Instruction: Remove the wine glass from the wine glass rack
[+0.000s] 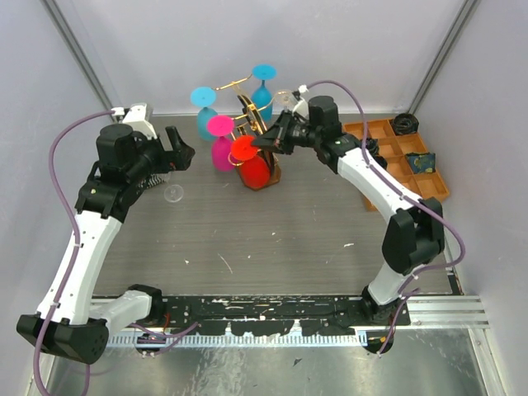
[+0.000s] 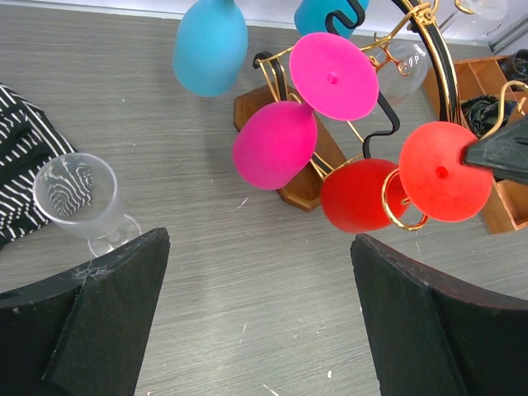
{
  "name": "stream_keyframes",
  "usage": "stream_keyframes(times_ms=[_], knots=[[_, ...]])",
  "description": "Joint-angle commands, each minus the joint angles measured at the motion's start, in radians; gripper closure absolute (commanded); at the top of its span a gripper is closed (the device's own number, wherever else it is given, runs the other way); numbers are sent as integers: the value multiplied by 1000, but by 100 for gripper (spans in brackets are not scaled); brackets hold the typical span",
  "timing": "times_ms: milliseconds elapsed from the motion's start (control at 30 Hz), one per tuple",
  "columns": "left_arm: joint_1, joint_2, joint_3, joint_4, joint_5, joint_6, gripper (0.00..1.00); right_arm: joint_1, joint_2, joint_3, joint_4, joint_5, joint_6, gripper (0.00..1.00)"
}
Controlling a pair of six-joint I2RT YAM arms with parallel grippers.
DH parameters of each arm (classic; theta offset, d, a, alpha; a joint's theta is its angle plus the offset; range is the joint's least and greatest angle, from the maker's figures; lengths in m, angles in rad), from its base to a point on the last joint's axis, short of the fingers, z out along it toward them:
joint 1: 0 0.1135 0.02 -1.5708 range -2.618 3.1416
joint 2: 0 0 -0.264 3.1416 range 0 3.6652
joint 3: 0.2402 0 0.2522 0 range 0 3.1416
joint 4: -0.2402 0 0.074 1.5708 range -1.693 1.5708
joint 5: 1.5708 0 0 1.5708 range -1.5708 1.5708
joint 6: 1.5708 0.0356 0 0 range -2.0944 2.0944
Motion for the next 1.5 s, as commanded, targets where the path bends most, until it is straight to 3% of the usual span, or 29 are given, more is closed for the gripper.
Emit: stream_keyframes(times_ms=[0, 133, 267, 433, 533, 767, 1033, 1200, 1300, 1467], knots=[[-3, -15, -7, -1, 0, 10, 2, -28, -168, -73, -5, 14, -62, 99], [-2, -20, -9, -3, 0, 11, 2, -31, -317, -144, -172, 112, -187, 99], [-3, -32, -7, -10, -4, 15, 2, -42, -422, -123, -514, 436, -378, 99], [-3, -38, -14, -3, 13, 2, 2, -50, -429, -139, -771, 906, -493, 99], [-3, -41, -17, -5, 19, -1, 2, -46, -404, -208, -836, 1189, -506, 99], [-3, -60, -21, -20, 13, 7, 2, -49, -345, -421, -863, 1610, -372, 99], [-2, -58, -42, -12, 33, 1, 2, -142, -135, -449, -882, 1789, -326, 99], [-2, -59, -45, -12, 32, 6, 2, -161, 98, -396, -963, 1851, -291, 99], [-2, -64, -54, -8, 26, 8, 2, -156, 205, -354, -996, 1831, -280, 99], [-2, -72, -62, -12, 15, 17, 2, -131, 224, -350, -870, 1686, -394, 99]])
